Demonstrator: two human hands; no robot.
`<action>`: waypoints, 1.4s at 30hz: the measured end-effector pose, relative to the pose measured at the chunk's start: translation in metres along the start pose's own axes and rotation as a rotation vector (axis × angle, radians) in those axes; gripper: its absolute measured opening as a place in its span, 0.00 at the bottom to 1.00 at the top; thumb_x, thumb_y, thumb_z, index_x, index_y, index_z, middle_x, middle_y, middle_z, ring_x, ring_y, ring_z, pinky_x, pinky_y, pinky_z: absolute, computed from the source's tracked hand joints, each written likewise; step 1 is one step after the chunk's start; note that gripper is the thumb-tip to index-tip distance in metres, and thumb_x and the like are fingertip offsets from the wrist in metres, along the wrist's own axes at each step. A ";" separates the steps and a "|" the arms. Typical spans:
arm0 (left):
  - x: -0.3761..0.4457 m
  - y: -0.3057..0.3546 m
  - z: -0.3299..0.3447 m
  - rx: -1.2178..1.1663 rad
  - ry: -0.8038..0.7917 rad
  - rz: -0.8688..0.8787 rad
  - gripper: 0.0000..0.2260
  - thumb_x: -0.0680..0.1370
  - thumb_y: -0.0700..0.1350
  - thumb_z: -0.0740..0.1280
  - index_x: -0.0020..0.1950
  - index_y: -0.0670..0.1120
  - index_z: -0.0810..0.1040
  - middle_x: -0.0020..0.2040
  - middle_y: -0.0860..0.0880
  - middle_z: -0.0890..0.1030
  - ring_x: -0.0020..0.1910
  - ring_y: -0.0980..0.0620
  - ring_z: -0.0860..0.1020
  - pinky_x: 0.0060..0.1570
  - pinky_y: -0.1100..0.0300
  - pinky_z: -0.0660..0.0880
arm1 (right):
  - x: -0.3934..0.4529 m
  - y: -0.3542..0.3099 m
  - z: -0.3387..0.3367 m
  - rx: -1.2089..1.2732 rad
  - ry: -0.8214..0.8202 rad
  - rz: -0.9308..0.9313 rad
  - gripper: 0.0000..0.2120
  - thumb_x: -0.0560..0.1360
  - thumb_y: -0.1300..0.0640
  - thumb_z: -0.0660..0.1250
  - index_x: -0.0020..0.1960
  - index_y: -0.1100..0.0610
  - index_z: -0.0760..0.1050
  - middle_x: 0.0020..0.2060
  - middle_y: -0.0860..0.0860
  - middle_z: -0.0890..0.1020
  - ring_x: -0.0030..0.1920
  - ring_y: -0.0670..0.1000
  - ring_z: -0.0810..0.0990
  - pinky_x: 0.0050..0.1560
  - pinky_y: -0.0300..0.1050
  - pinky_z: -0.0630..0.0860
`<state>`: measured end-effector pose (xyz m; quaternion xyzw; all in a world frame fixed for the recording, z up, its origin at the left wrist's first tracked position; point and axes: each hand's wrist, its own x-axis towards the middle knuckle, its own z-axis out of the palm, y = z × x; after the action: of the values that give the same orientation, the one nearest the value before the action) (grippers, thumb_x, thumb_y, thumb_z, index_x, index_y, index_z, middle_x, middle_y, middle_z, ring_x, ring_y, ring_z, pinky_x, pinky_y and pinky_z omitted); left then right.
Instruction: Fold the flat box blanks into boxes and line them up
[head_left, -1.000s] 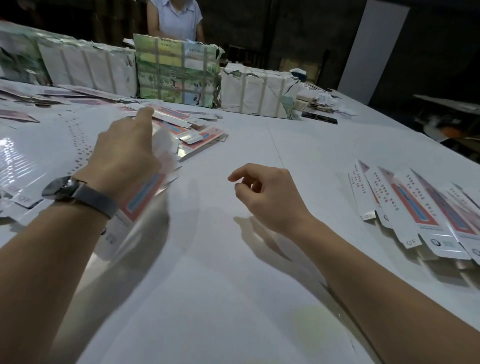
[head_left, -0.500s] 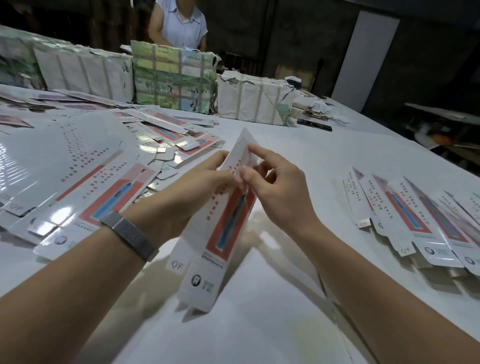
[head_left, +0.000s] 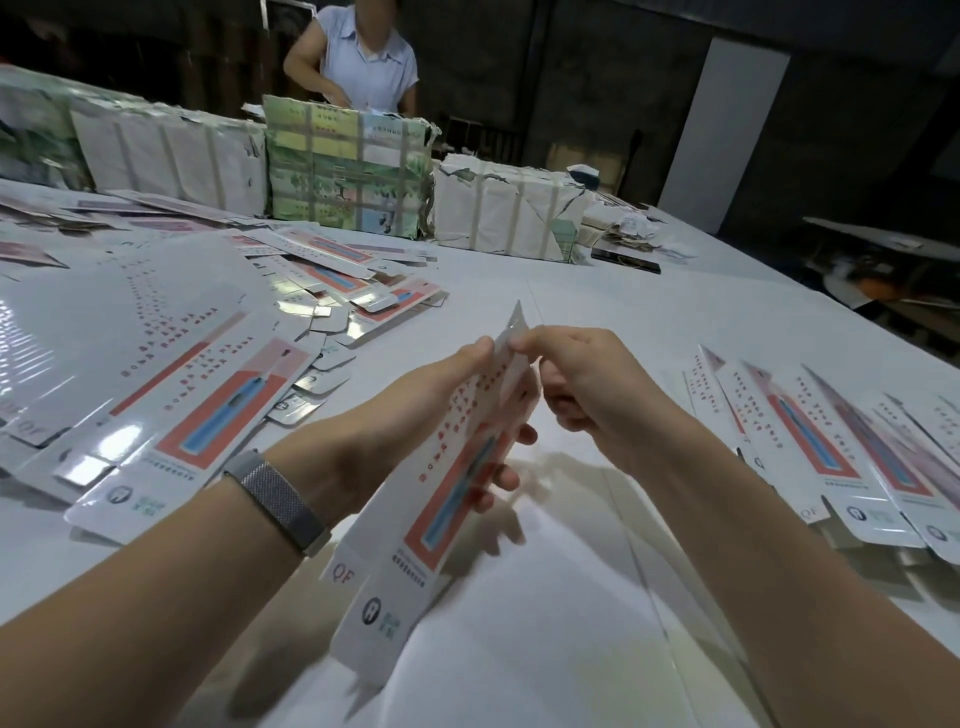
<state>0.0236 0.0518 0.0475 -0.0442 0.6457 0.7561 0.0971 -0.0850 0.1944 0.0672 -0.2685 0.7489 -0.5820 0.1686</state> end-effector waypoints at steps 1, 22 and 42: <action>0.000 0.000 0.001 0.019 -0.002 0.004 0.28 0.82 0.65 0.52 0.67 0.47 0.77 0.58 0.38 0.82 0.42 0.42 0.82 0.39 0.50 0.79 | 0.000 -0.002 -0.004 -0.014 -0.010 -0.005 0.19 0.76 0.54 0.67 0.26 0.51 0.76 0.20 0.44 0.62 0.23 0.47 0.56 0.25 0.39 0.55; 0.005 -0.003 0.016 0.054 0.119 0.013 0.28 0.74 0.67 0.68 0.65 0.49 0.70 0.47 0.43 0.80 0.34 0.50 0.81 0.35 0.56 0.81 | 0.000 -0.006 -0.007 0.078 0.050 -0.068 0.17 0.76 0.60 0.70 0.29 0.57 0.74 0.22 0.47 0.64 0.24 0.46 0.59 0.25 0.37 0.58; 0.019 -0.012 0.015 -0.008 0.343 0.376 0.23 0.67 0.46 0.66 0.56 0.65 0.64 0.40 0.47 0.83 0.30 0.49 0.83 0.30 0.58 0.79 | 0.000 0.011 0.028 0.069 0.345 -0.131 0.09 0.79 0.44 0.65 0.55 0.47 0.72 0.44 0.53 0.80 0.41 0.50 0.81 0.46 0.54 0.79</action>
<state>0.0086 0.0697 0.0343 -0.0515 0.6467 0.7448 -0.1561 -0.0710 0.1746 0.0488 -0.2070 0.7272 -0.6544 0.0084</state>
